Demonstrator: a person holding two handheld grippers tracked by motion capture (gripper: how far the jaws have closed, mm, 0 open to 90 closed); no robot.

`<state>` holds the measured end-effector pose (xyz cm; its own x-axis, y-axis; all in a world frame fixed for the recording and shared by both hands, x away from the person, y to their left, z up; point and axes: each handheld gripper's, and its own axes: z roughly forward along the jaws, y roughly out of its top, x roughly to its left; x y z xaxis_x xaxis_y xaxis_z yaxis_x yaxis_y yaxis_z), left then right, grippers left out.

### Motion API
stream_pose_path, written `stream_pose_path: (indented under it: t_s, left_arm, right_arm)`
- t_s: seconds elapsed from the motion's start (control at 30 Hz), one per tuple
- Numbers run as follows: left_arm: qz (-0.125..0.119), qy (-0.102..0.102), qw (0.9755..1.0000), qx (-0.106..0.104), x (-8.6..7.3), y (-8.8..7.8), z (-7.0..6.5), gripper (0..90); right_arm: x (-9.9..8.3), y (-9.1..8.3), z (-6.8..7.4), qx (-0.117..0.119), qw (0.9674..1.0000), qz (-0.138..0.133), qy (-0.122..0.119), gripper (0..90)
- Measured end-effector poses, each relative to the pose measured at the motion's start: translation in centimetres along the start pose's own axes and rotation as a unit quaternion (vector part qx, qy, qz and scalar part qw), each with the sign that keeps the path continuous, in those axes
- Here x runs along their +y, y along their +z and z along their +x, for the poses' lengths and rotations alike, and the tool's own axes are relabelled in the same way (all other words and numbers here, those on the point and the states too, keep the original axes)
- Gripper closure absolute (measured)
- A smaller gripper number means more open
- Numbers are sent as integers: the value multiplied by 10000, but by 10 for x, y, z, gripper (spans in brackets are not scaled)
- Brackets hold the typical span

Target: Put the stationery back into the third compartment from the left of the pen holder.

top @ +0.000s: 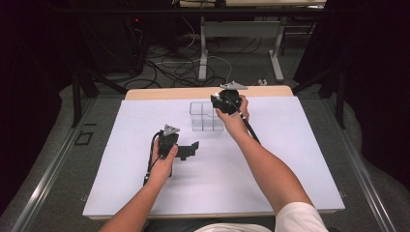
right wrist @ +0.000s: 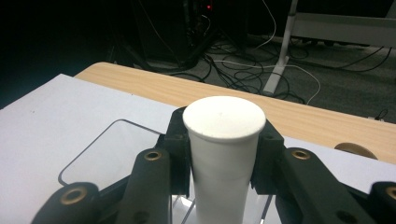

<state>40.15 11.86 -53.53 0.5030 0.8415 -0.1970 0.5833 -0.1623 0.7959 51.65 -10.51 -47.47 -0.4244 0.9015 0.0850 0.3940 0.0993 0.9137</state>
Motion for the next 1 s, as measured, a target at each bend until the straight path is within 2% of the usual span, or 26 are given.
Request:
stream_pose_path:
  t_s: [0.37,0.47,0.63,0.77,0.87,1.0]
  left_arm:
    - [5,38,10000,-8,0,0,0,3]
    - [-8,-17,10000,-25,0,0,0,3]
    - [-9,-22,10000,-11,0,0,1,3]
    - [-29,-52,10000,15,0,0,2,3]
    - [-24,-49,10000,47,0,-1,3,3]
    - [-45,-55,10000,58,0,-1,4,3]
  right_arm:
    - [-7,4,2,-3,9999,105,-1,655]
    - [-7,4,1,-7,9999,105,4,649]
    - [-9,1,2,35,10000,51,-45,473]
    - [-8,-7,2,66,9999,-14,-81,380]
    - [-6,-16,2,94,9998,145,-119,352]
    - [-6,-30,0,265,9996,39,-103,315]
